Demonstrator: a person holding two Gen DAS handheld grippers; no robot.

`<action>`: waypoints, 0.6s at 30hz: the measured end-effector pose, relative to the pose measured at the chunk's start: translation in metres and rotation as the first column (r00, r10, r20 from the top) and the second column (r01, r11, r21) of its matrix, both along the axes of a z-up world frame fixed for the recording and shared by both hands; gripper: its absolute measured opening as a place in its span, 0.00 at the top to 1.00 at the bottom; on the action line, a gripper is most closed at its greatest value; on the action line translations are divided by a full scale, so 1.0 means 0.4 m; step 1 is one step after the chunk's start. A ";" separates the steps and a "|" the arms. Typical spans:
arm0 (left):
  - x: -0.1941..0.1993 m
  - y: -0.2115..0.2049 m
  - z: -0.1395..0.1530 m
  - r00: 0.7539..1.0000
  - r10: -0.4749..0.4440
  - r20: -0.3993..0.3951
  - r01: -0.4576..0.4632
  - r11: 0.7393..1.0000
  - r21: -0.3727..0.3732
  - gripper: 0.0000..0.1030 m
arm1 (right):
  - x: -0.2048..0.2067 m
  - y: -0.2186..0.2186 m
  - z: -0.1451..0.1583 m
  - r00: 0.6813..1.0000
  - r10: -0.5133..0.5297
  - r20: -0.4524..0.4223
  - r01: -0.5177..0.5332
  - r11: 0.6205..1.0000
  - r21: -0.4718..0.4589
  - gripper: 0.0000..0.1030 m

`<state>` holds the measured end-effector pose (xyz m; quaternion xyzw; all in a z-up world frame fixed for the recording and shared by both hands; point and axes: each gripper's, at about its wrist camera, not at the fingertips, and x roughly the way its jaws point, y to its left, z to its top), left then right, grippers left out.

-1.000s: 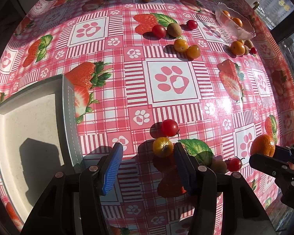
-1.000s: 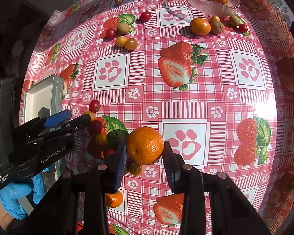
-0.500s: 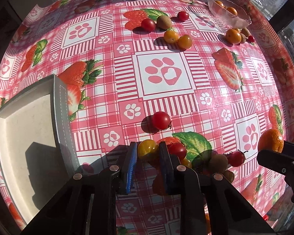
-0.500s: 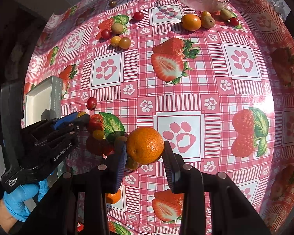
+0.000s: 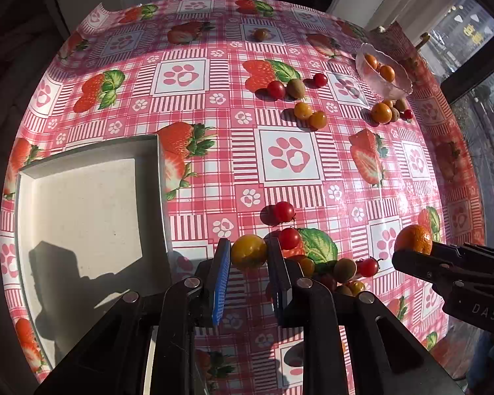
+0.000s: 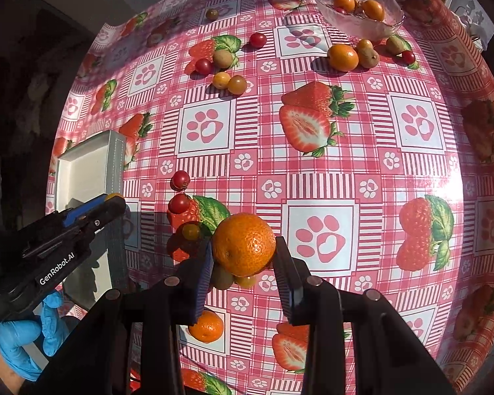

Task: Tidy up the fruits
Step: 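Grasp the orange with the right gripper while the left gripper grasps a yellow cherry tomato, then carry both fruits over the white tray and open both grippers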

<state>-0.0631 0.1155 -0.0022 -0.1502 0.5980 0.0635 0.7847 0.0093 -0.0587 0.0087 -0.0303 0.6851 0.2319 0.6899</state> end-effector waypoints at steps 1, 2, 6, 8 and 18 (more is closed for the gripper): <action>-0.005 0.007 0.007 1.000 0.007 0.004 -0.007 1.000 -0.002 0.77 | -0.002 0.011 0.005 1.000 0.009 0.002 -0.009 1.000 0.001 0.61; -0.016 0.022 0.017 1.000 0.016 0.010 -0.016 1.000 -0.005 0.77 | -0.003 0.026 0.009 1.000 0.021 0.004 -0.021 1.000 0.003 0.61; -0.063 0.081 0.039 0.998 0.056 0.021 -0.056 0.998 -0.005 0.77 | -0.014 0.090 0.025 0.998 0.064 0.007 -0.064 0.998 0.016 0.61; -0.086 0.115 0.041 0.996 0.085 0.019 -0.085 0.996 -0.002 0.77 | -0.023 0.131 0.032 0.995 0.095 0.010 -0.095 0.995 0.022 0.61; -0.191 0.325 0.023 0.975 0.222 0.000 -0.222 0.972 0.075 0.77 | -0.072 0.390 0.027 0.965 0.262 0.005 -0.261 0.964 0.054 0.61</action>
